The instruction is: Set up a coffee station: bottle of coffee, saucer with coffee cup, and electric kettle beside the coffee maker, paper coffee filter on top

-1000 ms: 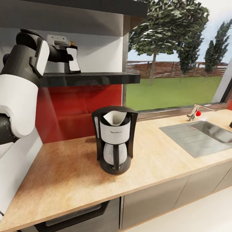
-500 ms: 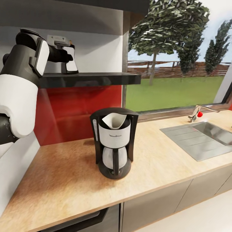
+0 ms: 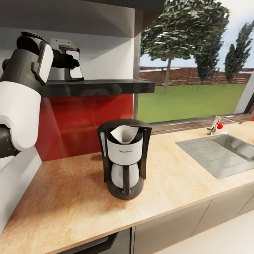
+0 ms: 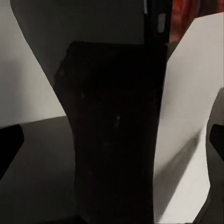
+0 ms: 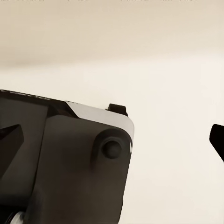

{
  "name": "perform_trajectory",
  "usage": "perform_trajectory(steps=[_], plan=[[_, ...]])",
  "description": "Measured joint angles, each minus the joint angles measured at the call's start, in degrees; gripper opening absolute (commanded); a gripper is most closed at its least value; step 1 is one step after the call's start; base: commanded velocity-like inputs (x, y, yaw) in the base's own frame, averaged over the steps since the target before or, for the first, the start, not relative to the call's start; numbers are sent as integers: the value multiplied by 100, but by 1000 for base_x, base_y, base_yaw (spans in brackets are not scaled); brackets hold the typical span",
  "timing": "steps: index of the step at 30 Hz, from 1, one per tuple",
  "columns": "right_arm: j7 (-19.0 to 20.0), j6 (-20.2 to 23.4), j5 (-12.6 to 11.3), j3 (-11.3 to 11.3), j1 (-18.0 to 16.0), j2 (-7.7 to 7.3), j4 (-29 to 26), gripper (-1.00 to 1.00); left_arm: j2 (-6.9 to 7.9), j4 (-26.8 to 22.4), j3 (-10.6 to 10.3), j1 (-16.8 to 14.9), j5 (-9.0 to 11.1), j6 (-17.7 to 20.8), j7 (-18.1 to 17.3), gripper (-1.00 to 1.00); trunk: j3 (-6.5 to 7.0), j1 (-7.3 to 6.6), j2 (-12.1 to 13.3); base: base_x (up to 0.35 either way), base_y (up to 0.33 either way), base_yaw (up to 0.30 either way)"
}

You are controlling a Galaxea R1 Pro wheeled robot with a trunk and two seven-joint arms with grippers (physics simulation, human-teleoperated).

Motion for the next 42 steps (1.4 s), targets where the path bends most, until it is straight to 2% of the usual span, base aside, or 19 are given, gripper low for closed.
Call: perform_trajectory(steps=[21,32,33,34,36,42], plan=[[0,0,0,0,11,0,3,100,5,0,-6,3,1,0,0,100,0,1,1,25,0,0],[0,0,0,0,17,0,4,100,5,4,-26,119,-9,-12,16,100,0,2,1,7,0,0],[0,0,0,0,17,0,2,100,-2,11,-64,119,-13,-11,21,-100,0,2,1,0,0,0],[0,0,0,0,19,0,3,100,-16,12,-222,120,2,-8,45,-100,0,2,1,0,0,0],[0,0,-1,0,24,-2,4,100,-8,5,-381,116,-10,-2,110,-100,1,2,0,0,0,0],[0,0,0,0,33,-62,4,100,4,-6,-403,119,-2,-9,137,-100,0,2,1,0,0,0]])
